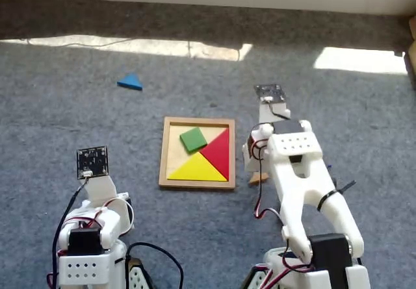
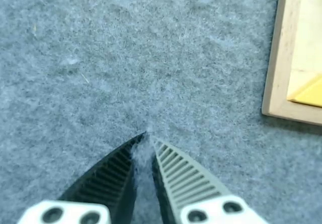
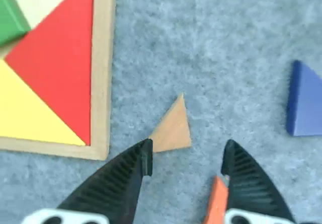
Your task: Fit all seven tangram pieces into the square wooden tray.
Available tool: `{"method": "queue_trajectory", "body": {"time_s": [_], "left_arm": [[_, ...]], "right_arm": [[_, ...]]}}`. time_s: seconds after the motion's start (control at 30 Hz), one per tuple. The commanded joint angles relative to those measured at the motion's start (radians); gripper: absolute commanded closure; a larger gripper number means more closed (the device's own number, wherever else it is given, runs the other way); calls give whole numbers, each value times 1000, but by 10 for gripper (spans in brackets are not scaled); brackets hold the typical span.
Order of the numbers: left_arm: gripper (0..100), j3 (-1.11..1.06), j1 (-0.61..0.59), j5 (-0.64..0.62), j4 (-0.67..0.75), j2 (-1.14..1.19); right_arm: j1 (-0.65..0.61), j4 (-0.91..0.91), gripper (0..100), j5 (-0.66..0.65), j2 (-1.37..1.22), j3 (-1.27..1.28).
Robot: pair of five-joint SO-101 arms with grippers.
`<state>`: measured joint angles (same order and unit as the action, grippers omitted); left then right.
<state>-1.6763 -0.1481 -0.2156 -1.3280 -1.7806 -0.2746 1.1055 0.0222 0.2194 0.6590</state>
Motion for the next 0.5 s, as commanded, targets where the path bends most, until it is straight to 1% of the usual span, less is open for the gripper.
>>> {"method": "queue_trajectory", "body": {"time_s": [0.0,0.1,0.17,0.33,0.47], "left_arm": [[995,-19,13,8,-5,-16],[995,-19,13,8,-5,-16],[995,-19,13,8,-5,-16],[995,-19,13,8,-5,-16],[995,-19,13,8,-5,-16]], "right_arm": [[-50,-130,711,132,54,62],[-58,-255,711,140,54,148],[-58,-306,711,144,54,188],[-58,-309,713,149,53,216],[-54,-309,713,227,7,211]]}}
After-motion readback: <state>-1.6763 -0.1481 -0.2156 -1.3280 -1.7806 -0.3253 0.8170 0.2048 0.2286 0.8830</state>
